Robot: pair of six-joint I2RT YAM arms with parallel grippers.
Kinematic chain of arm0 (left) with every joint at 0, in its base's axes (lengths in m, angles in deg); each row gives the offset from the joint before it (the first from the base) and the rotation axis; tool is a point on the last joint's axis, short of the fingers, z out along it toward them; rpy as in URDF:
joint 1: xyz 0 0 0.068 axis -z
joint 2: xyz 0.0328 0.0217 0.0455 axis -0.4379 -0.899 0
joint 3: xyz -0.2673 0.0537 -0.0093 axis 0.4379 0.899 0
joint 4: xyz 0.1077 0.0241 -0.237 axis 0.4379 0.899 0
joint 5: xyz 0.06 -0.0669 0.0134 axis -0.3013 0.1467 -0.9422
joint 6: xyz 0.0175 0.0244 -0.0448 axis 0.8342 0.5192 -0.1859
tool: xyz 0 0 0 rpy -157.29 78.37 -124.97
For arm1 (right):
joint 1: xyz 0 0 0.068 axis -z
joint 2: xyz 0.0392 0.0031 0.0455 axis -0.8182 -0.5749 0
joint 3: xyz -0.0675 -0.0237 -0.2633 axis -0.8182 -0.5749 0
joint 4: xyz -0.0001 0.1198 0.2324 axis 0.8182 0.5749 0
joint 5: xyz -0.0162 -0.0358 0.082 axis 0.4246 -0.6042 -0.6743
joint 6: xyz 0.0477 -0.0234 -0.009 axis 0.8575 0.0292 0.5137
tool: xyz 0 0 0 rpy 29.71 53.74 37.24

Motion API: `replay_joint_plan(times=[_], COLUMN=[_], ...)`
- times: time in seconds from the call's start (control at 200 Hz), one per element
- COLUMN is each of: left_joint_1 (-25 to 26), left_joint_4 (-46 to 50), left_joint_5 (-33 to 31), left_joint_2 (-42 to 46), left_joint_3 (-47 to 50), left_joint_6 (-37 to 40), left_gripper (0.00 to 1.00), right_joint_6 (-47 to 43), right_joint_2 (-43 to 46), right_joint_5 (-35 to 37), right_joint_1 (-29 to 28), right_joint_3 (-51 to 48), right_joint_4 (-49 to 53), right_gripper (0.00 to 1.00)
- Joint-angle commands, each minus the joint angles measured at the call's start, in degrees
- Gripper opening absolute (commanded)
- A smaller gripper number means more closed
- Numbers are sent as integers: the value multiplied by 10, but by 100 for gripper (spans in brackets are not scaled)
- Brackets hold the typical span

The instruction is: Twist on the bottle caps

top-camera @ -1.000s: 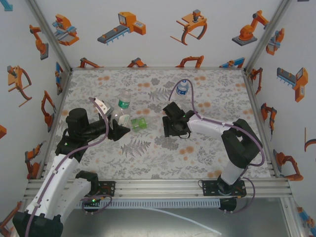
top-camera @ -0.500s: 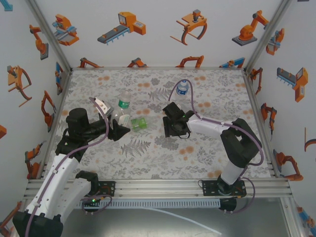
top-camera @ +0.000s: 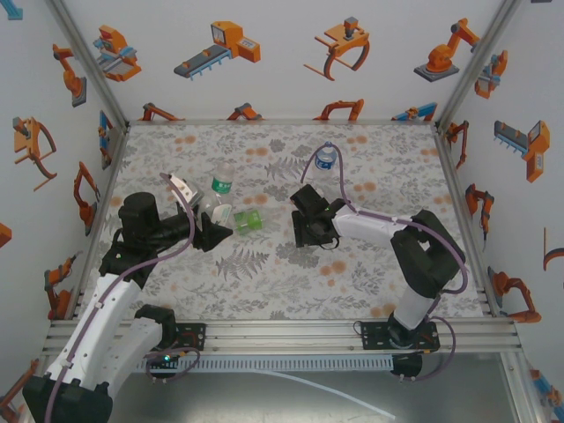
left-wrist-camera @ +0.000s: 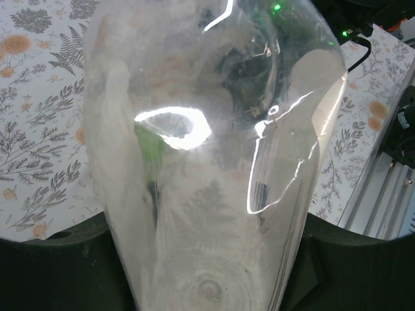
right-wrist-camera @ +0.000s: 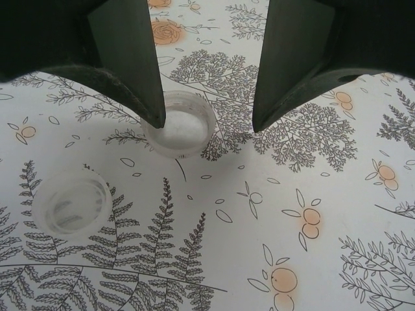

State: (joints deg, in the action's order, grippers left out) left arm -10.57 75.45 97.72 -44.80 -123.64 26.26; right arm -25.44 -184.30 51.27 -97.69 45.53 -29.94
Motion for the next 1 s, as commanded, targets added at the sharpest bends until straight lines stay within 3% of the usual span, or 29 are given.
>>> replay_joint_plan(times=[0.0, 0.22, 0.996], left_joint_1=[2, 2, 3], left_joint_4=[1, 2, 2], left_joint_5=[11, 13, 17], left_joint_2=[-1, -3, -4], left_joint_3=[-10, -10, -11], left_joint_6=[13, 14, 13], left_gripper=[0, 0, 0], right_joint_6=[-8, -16, -22], right_joint_2=[17, 25, 30], right_joint_5=[5, 17, 37], right_joint_1=[3, 3, 3], right_joint_3=[6, 19, 9], right_joint_4=[6, 25, 34], right_gripper=[53, 58, 59])
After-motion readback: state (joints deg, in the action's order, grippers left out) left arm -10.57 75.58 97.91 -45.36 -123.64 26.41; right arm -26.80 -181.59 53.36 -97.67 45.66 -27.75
